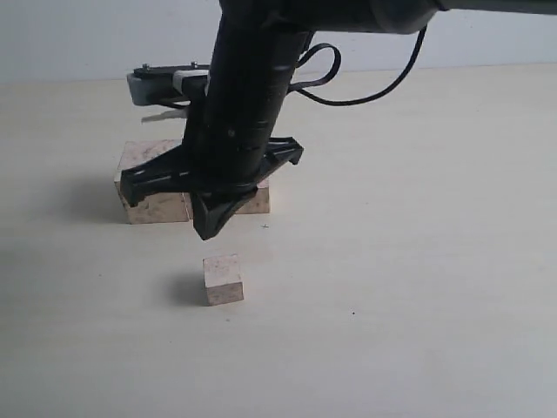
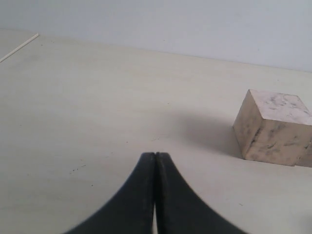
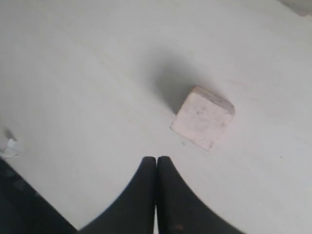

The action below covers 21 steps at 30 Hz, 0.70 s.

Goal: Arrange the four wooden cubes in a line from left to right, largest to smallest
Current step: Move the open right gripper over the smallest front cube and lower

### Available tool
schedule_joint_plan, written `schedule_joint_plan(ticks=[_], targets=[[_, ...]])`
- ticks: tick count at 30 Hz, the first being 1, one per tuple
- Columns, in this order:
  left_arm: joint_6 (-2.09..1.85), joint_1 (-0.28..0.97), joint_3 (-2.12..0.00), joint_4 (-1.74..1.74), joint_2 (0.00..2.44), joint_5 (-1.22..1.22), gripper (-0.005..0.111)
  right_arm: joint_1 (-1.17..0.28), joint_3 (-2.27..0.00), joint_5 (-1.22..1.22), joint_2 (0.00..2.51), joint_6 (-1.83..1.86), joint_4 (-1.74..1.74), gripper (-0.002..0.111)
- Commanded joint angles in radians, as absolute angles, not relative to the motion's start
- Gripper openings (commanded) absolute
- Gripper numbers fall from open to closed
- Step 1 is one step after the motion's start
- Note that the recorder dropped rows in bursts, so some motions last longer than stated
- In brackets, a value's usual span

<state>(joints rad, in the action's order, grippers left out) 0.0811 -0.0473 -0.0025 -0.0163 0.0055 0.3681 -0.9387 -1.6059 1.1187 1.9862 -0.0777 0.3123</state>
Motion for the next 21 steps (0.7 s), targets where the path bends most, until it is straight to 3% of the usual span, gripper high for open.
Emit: schedule_joint_plan(ticks=[1,6,14,21], targets=[[0.084,-0.049,0.000,-0.022,0.000,0.359,0.000,-0.978,-1.534,1.071,1.972,-0.175,0.243,0.000],[0.084,-0.049,0.000,-0.022,0.000,0.359,0.000,-0.984,-1.490,1.081,2.005,-0.240,0.223,0.015],[0.084,-0.049,0.000,-0.022,0.000,0.359,0.000,-0.984,-1.494,1.038,2.020,-0.279,0.230,0.065],[0.084,-0.049,0.000,-0.022,0.000,0.359,0.000,-0.984,-1.494,0.976,2.024,-0.336,0.231,0.068]])
